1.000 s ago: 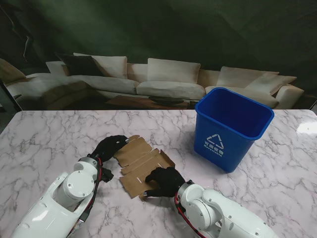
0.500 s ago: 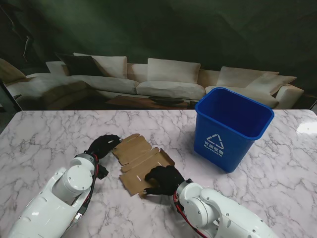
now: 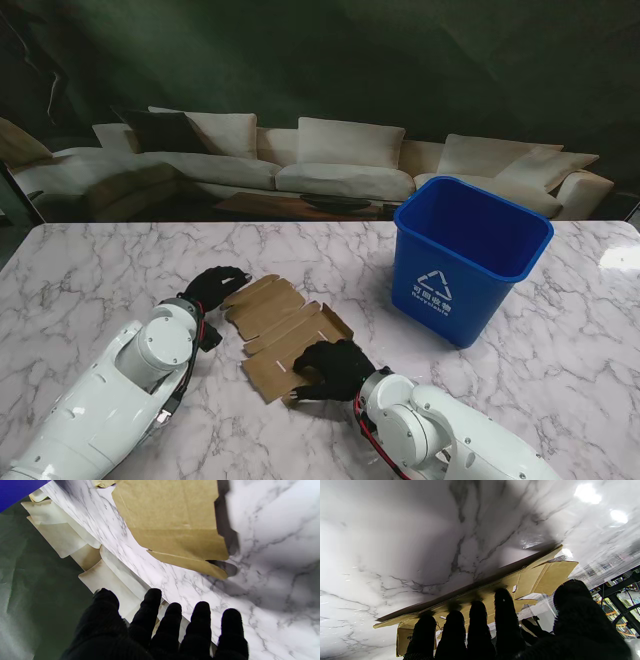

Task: Fold the flattened cardboard along its creases and drop it into the bin

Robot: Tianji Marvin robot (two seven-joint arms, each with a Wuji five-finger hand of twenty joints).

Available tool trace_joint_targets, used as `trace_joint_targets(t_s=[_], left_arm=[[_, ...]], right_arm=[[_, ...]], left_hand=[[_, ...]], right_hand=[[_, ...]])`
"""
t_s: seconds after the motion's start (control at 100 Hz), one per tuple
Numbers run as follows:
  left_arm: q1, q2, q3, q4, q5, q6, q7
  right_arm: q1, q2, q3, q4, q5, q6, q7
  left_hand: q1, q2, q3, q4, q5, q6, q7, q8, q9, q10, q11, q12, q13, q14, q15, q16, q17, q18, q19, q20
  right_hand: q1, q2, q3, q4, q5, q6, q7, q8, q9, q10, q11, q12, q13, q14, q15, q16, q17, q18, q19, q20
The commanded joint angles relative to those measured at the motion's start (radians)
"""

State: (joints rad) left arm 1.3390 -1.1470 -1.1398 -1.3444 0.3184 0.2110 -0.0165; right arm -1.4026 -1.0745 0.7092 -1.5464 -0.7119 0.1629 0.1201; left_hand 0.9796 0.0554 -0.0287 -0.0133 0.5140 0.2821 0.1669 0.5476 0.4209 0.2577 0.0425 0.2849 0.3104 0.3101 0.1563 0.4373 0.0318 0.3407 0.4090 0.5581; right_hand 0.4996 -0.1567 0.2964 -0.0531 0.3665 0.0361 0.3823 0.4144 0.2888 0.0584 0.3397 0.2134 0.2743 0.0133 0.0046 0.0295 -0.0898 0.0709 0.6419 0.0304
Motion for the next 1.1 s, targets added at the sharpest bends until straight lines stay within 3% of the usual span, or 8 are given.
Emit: trace_joint_targets(t_s=[0.0,0.23,0.37,0.61,0.76,0.88,1.09], left_arm=[[-0.02,-0.01,0.011,0.017,-0.016,0.013,-0.019],[-0.055,-0.015,0.055,0.064,-0.035,0.019,-0.029],[-0.079,-0.014,0.08,0.091,-0.035,0.021,-0.047],[-0.099,-0.013,0.102,0.111,-0.047,0.036,-0.073],[-0.1,-0.012,0.108,0.108,-0.076,0.049,-0.097],[-0.103,-0.01,0.118,0.103,-0.101,0.062,-0.128],[-0.097,-0.005,0.122,0.076,-0.135,0.065,-0.162]], right_arm=[[-0.021,0.006,-0.011,0.021,0.0,0.004,0.018],[-0.018,0.004,-0.016,0.028,0.008,0.005,0.013],[-0.016,0.002,-0.019,0.035,0.014,0.007,0.011],[-0.007,0.0,-0.024,0.045,0.015,0.006,0.005],[-0.003,-0.001,-0.029,0.05,0.017,0.006,0.004],[0.002,-0.002,-0.032,0.055,0.019,0.008,0.0],[0.023,-0.007,-0.046,0.079,0.026,0.017,-0.005]], left_hand=[[-0.023,0.053,-0.01,-0.004,-0.023,-0.018,-0.013,-0.015,-0.042,-0.018,0.006,0.0,-0.031,-0.025,-0.018,-0.012,0.0,-0.019,-0.036,-0.013],[-0.035,0.056,-0.01,-0.006,-0.074,-0.024,-0.033,-0.028,-0.088,-0.031,-0.011,-0.012,-0.056,-0.026,-0.038,-0.029,0.018,-0.016,-0.115,0.003],[-0.046,0.058,-0.01,-0.008,-0.092,-0.025,-0.038,-0.035,-0.109,-0.029,-0.015,-0.033,-0.082,0.0,-0.059,-0.08,0.042,-0.025,-0.19,0.011],[-0.05,0.061,-0.011,-0.009,-0.102,-0.019,-0.042,-0.039,-0.125,-0.02,-0.017,-0.035,-0.063,0.051,-0.041,-0.093,0.083,-0.027,-0.189,0.023],[-0.05,0.065,-0.012,-0.01,-0.115,-0.015,-0.049,-0.046,-0.129,-0.013,-0.016,-0.033,0.02,0.082,0.024,-0.062,0.142,-0.014,-0.113,0.085],[-0.05,0.067,-0.011,-0.01,-0.124,-0.014,-0.053,-0.052,-0.125,-0.007,-0.015,-0.033,0.055,0.094,0.052,-0.032,0.122,-0.01,0.006,0.124],[-0.049,0.067,-0.011,-0.01,-0.132,-0.013,-0.056,-0.057,-0.124,-0.003,-0.016,-0.033,0.08,0.099,0.073,-0.006,0.066,-0.016,0.198,0.08]], right_hand=[[0.013,0.035,-0.019,0.017,0.036,0.022,0.036,-0.001,0.042,0.045,0.06,0.022,0.026,-0.004,-0.019,0.006,0.02,0.025,0.047,0.014],[0.015,0.036,-0.022,0.018,0.036,0.02,0.039,-0.001,0.042,0.044,0.062,0.023,0.026,-0.006,-0.019,0.006,0.019,0.024,0.044,0.012],[0.017,0.036,-0.023,0.018,0.036,0.022,0.04,-0.001,0.041,0.046,0.063,0.024,0.025,-0.007,-0.02,0.006,0.02,0.024,0.044,0.01],[0.018,0.035,-0.024,0.019,0.037,0.022,0.041,-0.001,0.042,0.045,0.064,0.024,0.025,-0.006,-0.019,0.006,0.02,0.024,0.044,0.009],[0.019,0.036,-0.025,0.019,0.037,0.022,0.042,-0.001,0.04,0.046,0.063,0.024,0.025,-0.005,-0.02,0.006,0.019,0.024,0.044,0.008],[0.02,0.036,-0.025,0.019,0.036,0.021,0.042,-0.001,0.039,0.046,0.064,0.024,0.024,-0.004,-0.02,0.006,0.019,0.024,0.043,0.008],[0.02,0.037,-0.026,0.019,0.036,0.021,0.044,-0.001,0.039,0.045,0.064,0.024,0.024,-0.004,-0.02,0.006,0.019,0.025,0.042,0.006]])
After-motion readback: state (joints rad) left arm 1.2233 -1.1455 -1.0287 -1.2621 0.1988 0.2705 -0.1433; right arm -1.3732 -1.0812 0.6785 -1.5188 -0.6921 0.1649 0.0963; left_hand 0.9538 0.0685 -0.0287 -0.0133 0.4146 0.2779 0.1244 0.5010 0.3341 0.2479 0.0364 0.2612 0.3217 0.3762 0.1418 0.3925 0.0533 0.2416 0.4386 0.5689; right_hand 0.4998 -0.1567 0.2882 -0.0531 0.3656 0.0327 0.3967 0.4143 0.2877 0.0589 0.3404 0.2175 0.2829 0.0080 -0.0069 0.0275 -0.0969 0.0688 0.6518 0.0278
